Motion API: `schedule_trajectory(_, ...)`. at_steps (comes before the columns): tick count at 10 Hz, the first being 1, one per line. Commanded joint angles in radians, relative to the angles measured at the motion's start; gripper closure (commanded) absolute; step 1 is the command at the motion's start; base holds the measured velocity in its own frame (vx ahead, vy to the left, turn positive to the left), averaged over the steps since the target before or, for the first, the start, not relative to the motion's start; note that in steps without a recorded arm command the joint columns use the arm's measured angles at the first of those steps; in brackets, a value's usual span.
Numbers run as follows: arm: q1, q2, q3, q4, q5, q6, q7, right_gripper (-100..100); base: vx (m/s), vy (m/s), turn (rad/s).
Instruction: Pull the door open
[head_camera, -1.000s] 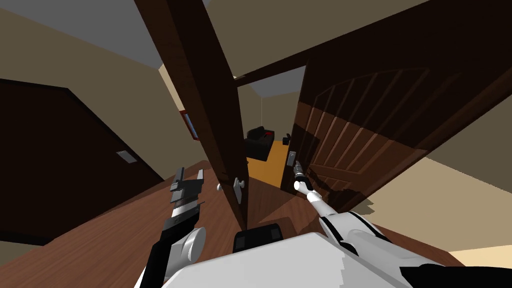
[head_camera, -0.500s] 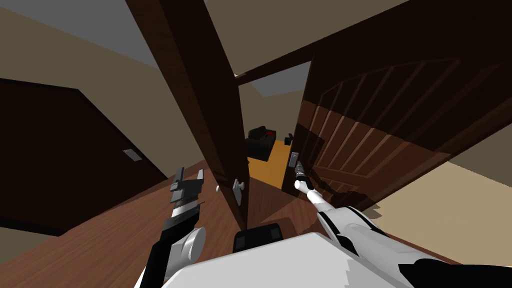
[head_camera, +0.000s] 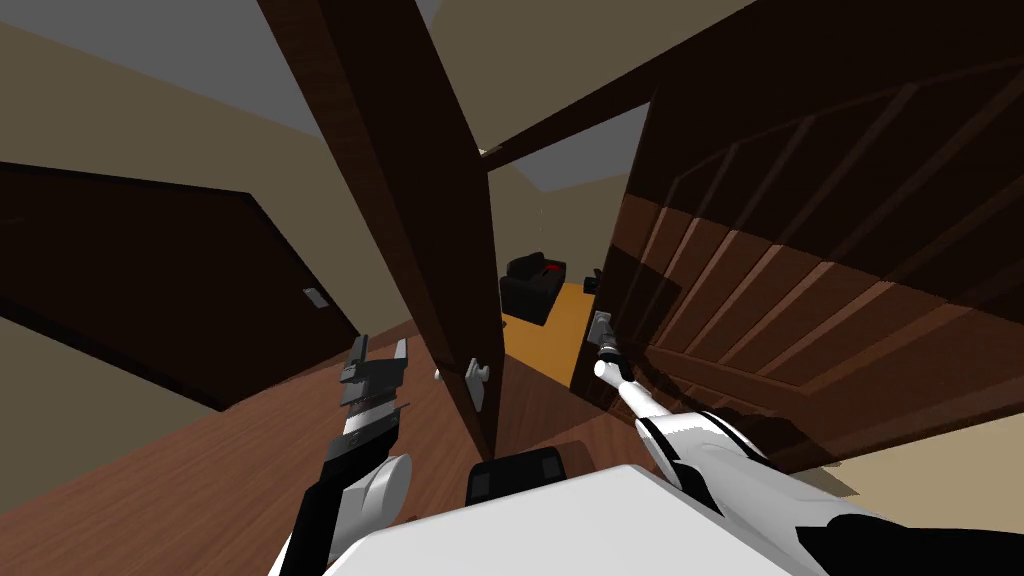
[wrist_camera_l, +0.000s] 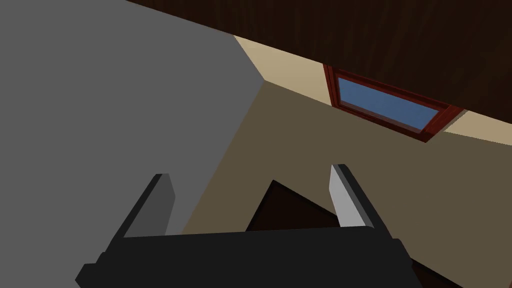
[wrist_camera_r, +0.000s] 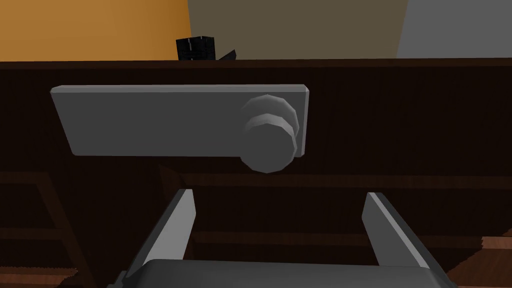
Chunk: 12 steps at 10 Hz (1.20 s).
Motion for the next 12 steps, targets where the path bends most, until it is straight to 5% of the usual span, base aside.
schedule_trajectory(1,0.009,-0.01,-0.036,0.013,-0.017,-0.012,0.014,-100,0.051,-0.15,0.325)
schedule_trajectory(5,0.007,-0.023,-0.08,0.047,-0.038,-0.03,0.034,-100,0.031,-0.113,0.222)
schedule_trajectory(11,-0.001,-0.033,-0.098,0.078,-0.046,-0.043,0.035,-100,0.006,-0.057,0.077)
schedule_trajectory(12,-0.001,-0.033,-0.098,0.078,-0.046,-0.043,0.035,100,-0.004,0.001,-0.018)
